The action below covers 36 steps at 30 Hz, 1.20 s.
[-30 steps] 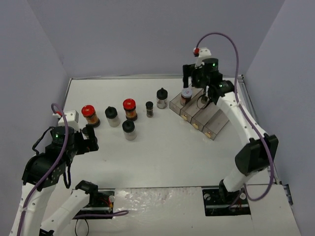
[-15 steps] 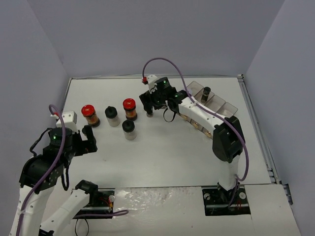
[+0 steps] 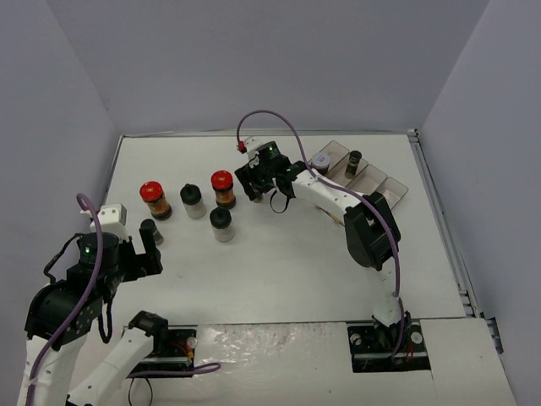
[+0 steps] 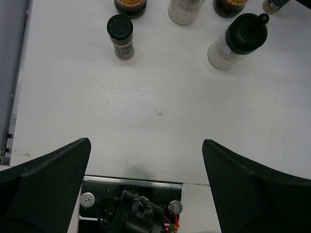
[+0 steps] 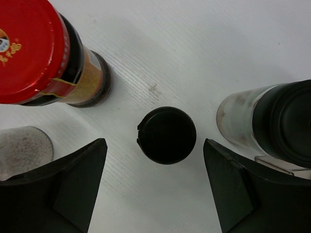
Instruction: Organize the condiment bottles
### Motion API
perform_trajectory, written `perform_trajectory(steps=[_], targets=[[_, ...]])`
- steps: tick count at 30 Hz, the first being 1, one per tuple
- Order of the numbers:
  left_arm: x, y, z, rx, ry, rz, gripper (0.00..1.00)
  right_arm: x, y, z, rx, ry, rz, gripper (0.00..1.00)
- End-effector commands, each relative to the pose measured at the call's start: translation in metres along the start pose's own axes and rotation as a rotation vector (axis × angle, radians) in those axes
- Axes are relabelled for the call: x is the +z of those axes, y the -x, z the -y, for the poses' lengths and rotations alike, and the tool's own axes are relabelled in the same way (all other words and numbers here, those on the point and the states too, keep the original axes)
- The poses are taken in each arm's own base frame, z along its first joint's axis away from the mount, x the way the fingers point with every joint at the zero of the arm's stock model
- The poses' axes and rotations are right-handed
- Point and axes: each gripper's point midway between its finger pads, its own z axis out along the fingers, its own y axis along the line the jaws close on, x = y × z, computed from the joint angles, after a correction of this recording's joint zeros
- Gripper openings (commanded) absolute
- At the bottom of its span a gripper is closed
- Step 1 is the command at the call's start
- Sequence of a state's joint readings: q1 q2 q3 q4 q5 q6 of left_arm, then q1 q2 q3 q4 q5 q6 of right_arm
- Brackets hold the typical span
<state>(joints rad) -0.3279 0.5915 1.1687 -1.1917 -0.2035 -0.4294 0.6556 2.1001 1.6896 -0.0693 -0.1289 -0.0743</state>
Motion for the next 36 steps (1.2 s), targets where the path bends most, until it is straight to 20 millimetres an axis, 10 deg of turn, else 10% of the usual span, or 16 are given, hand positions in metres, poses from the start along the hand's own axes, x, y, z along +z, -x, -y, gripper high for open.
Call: perform_trajectory(steps=[1,14,21,36], targets=[[-0.006,0.013,0.001,-0.015,0.0,0.032,0.97,0.002,0.038,0.01,-0.014,-0.052,0.111,0.75],[0.0,0.019,0.005,-0.012,-0.002,0.036,0.97,0.003,0.058,0.021,-0.011,-0.07,0.173,0.21],[0.006,0.024,0.011,-0.023,-0.019,0.049,0.97,-0.042,0.073,0.019,0.02,-0.065,0.225,0.0],[0.026,0.03,0.025,-0.062,-0.033,0.031,0.97,-0.169,0.018,0.159,0.311,-0.436,0.256,0.0]])
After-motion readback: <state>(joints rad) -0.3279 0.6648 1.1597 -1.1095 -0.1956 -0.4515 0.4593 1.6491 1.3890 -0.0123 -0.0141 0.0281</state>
